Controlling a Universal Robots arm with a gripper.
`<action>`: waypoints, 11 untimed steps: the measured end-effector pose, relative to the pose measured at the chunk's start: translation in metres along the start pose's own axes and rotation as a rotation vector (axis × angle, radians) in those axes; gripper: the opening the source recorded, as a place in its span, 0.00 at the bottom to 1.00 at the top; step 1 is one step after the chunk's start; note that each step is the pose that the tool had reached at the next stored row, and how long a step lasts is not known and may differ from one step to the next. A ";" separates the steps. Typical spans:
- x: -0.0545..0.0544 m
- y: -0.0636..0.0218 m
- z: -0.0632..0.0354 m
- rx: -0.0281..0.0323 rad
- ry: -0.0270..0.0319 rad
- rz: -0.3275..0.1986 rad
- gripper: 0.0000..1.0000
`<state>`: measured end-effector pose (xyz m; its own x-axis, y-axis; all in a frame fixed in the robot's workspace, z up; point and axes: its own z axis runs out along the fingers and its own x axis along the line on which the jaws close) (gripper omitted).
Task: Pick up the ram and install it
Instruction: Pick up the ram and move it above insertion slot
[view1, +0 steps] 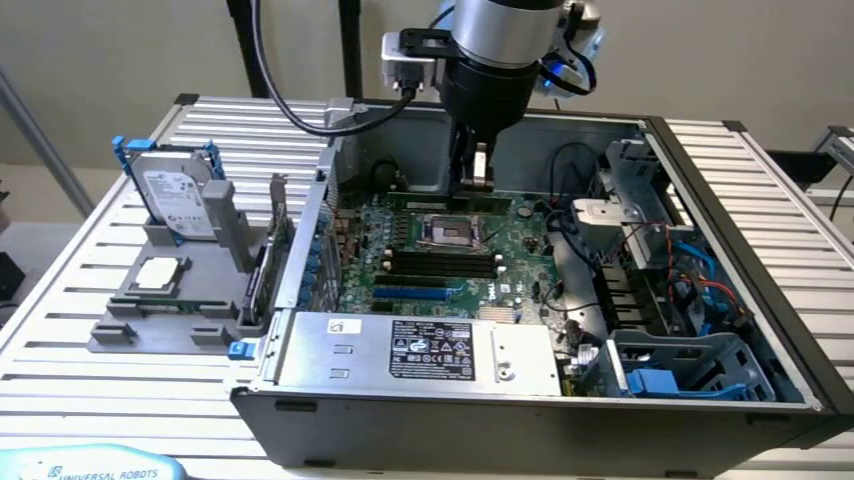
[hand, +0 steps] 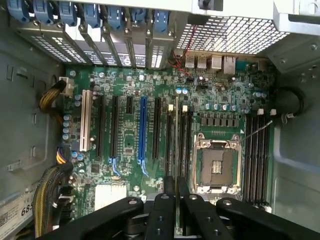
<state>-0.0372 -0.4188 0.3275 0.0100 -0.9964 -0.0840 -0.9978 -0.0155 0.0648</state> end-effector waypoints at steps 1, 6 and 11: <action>-0.001 -0.0004 0.0010 0.0002 -0.0002 0.002 0.13; -0.005 -0.0009 0.0030 0.0010 -0.0007 0.010 0.13; -0.005 -0.0009 0.0030 0.0010 -0.0008 0.010 0.13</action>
<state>-0.0366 -0.4132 0.3249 -0.0004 -0.9965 -0.0841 -0.9979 -0.0050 0.0647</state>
